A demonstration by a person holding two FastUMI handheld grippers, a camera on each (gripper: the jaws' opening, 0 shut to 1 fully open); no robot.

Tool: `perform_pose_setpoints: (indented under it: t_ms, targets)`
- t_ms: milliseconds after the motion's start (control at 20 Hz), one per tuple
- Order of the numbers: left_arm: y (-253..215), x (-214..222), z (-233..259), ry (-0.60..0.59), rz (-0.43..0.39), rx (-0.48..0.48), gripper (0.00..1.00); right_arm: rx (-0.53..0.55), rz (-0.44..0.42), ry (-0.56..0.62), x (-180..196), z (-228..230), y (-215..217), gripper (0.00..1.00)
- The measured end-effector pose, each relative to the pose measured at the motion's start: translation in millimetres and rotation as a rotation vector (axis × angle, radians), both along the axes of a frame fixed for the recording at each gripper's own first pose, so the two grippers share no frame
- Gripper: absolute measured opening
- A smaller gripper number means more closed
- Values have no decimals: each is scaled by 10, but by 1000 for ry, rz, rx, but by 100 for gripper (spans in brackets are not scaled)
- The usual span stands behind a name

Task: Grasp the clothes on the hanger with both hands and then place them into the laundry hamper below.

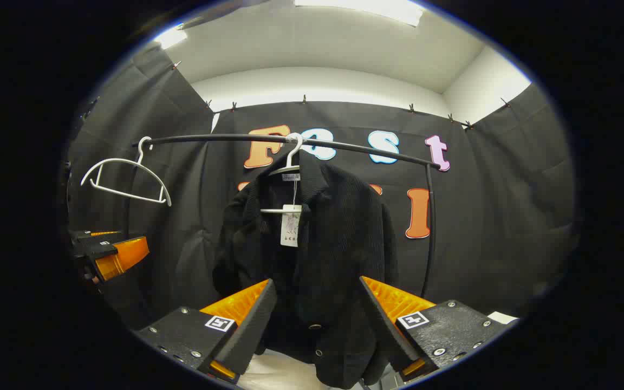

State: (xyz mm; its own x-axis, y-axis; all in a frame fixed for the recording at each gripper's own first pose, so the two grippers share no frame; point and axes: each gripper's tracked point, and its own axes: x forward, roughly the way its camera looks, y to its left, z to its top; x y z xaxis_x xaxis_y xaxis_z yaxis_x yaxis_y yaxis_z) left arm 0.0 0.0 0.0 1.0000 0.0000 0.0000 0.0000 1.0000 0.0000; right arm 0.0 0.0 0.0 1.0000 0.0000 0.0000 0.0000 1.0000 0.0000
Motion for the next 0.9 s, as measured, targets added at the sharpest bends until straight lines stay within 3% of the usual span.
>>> perform_pose_setpoints:
  t_ms: [650,700,850,900]
  targets:
    - [67,-19,6,-10,12,9,96,8,-20,9,-1,-17,-54,94]
    - [68,-11,5,-9,12,16,100,5,-21,11,3,-9,-58,94]
    - [21,8,-32,-9,7,-13,96,-25,-1,24,53,-19,-42,90]
    - [-4,1,-63,-1,7,-28,93,-36,1,35,95,-45,-58,94]
